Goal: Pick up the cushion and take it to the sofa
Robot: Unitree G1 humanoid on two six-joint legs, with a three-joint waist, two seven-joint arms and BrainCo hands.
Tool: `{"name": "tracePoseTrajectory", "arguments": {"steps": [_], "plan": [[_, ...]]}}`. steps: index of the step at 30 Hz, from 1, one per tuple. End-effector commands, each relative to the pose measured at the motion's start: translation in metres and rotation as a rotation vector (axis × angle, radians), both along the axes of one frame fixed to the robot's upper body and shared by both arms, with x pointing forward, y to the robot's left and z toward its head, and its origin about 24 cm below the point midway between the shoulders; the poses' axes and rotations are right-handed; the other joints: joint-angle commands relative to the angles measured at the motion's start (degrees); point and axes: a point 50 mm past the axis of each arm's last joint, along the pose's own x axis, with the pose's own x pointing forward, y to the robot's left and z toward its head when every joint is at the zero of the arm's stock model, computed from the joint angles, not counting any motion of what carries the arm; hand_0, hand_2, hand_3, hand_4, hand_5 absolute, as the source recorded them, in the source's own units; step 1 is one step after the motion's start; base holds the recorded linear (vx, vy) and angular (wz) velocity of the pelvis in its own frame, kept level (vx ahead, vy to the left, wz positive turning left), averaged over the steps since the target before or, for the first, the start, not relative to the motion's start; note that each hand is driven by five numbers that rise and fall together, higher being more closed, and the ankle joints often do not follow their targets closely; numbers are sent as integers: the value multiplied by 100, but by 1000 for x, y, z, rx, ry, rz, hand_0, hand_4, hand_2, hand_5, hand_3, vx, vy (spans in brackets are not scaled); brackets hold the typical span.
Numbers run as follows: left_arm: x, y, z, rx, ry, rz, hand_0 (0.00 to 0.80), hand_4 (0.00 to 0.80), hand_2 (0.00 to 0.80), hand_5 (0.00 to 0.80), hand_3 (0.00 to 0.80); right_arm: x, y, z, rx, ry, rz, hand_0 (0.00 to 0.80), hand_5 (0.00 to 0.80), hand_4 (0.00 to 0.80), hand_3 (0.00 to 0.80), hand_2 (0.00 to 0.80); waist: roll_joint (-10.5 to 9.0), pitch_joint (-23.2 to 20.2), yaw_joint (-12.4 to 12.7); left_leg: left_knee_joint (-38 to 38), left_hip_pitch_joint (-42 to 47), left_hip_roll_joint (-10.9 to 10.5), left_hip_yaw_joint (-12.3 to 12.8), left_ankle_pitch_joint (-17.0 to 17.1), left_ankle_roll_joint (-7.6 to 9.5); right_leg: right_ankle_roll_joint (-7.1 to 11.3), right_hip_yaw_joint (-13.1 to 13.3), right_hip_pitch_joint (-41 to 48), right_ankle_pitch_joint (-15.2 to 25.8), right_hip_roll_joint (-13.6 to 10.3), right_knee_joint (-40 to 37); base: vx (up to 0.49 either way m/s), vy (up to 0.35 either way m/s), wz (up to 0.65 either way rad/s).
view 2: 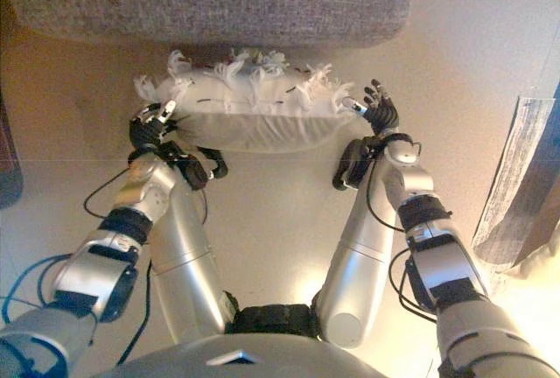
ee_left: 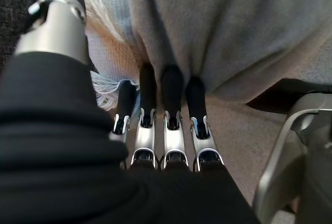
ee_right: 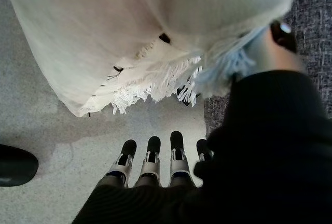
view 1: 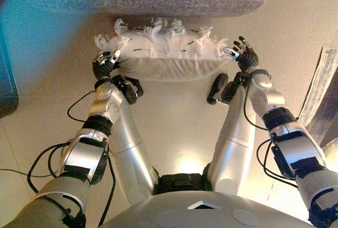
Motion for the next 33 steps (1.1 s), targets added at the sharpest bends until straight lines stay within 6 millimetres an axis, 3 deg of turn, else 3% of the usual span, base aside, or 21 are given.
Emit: {"name": "tracePoseTrajectory", "arguments": {"steps": [1, 7, 10, 12, 17, 19, 21, 27, 33], "plan": [[-10, -9, -16, 31, 24, -23, 0, 0, 0, 0, 0, -9, 0, -7, 74, -16, -32, 0, 0, 0, 0, 0, -59, -87, -14, 189, 181, -19, 227, -629, 8, 97, 93, -212, 904, 149, -620, 0, 0, 0], [-24, 2, -26, 12, 26, -11, 0, 0, 0, 0, 0, -24, -25, -27, 96, 28, -133, 0, 0, 0, 0, 0, -73, -49, 17, 282, 301, 1, 208, -697, 21, 115, 93, -90, 961, 148, -605, 47, -1, 1], [-31, 9, -34, 9, 49, 1, 0, 0, 0, 0, 0, -33, -39, -37, 1, 73, -177, 0, 0, 0, 0, 0, -68, -53, 19, 328, 355, 35, 208, -719, 20, 122, 106, -48, 955, 141, -555, 45, 16, 0], [-34, 14, -37, 4, 57, 7, 0, 0, 0, 0, 0, -38, -49, -42, -161, 119, -189, 0, 0, 0, 0, 0, -69, -47, 19, 372, 355, 58, 207, -728, 19, 130, 115, -42, 960, 133, -525, 15, 6, 0], [-33, 19, -34, 14, 55, -4, 0, 0, 0, 0, 0, -41, -71, -42, -801, 253, -110, 0, 0, 0, 0, 0, -75, -46, 48, 409, 357, 119, 207, -735, 27, 163, 117, -24, 1002, 70, -527, 2, -13, 3], [-30, 18, -30, 20, 49, -17, 0, 0, 0, 0, 0, -37, -76, -37, -925, 267, -112, 0, 0, 0, 0, 0, -63, -51, 75, 414, 345, 115, 202, -732, 27, 173, 113, -31, 1007, 50, -528, -9, -29, 5], [-26, 16, -28, 20, 39, -24, 0, 0, 0, 0, 0, -31, -76, -30, -988, 248, -123, 0, 0, 0, 0, 0, -55, -48, 89, 384, 350, 103, 202, -728, 18, 186, 105, -24, 1017, 35, -560, -24, -21, 7], [-14, -1, -19, 7, -4, -50, 0, 0, 0, 0, 0, -6, -47, -1, -1226, 91, -124, 0, 0, 0, 0, 0, 19, -44, 124, 170, 302, -1, 208, -667, -30, 208, 123, -110, 1037, 15, -682, -49, 9, 0], [-8, -11, -12, -5, -34, -61, 0, 0, 0, 0, 0, 8, -24, 22, -1313, -56, -127, 0, 0, 0, 0, 0, 84, -44, 149, -12, 281, -62, 234, -598, -80, 218, 85, -131, 1032, -3, -772, -31, 6, 3]]}}
